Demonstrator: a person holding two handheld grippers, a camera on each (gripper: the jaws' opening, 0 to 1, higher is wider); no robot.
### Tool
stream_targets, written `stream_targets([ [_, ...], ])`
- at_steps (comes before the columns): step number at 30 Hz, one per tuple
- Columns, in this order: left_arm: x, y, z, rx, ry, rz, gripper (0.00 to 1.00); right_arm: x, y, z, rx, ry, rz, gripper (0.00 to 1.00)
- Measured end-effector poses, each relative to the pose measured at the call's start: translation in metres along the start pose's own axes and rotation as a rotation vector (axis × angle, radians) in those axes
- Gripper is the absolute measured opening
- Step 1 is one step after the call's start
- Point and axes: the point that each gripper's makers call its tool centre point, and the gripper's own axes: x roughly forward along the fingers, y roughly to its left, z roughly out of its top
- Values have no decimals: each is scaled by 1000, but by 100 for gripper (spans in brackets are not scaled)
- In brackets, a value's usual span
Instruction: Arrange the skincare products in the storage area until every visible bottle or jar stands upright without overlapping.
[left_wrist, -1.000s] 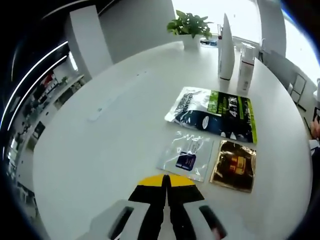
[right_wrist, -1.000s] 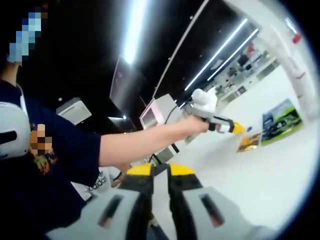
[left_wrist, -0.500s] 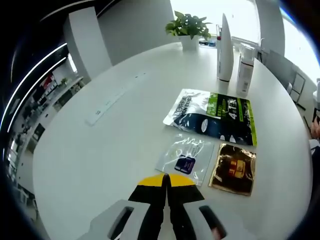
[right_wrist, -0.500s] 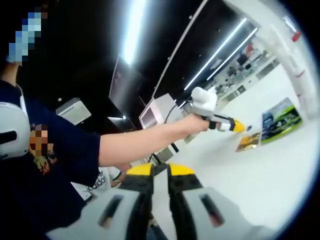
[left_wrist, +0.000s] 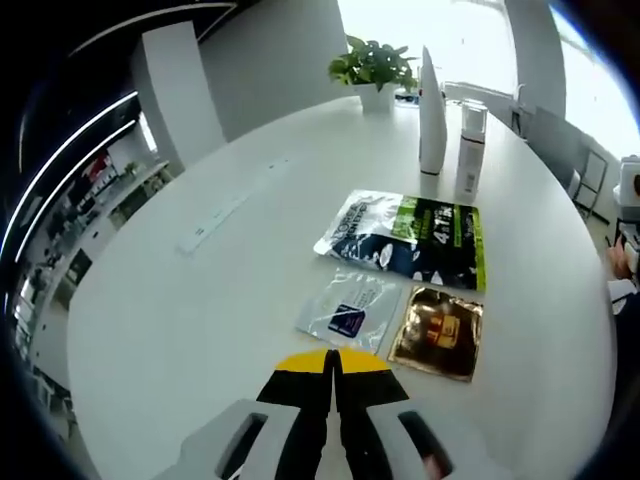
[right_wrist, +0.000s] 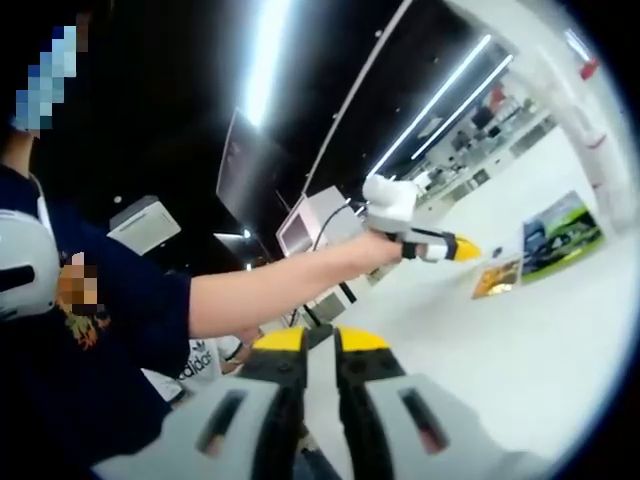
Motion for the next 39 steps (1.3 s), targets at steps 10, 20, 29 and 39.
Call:
stream_targets([
  [10, -6, -2, -1, -11, -11, 6, 7, 1, 7, -1, -10, 3, 0, 10],
  [20, -10, -11, -6, -10, -12, 6, 15, 2, 11, -2, -14, 6, 5, 10],
  [29, -15, -13, -9, -18, -28, 23, 25, 1, 15, -2, -23, 9, 3, 10],
  [39, -22, -17, -26, -74, -43, 44, 39, -1, 20, -2, -36, 21, 8, 10],
])
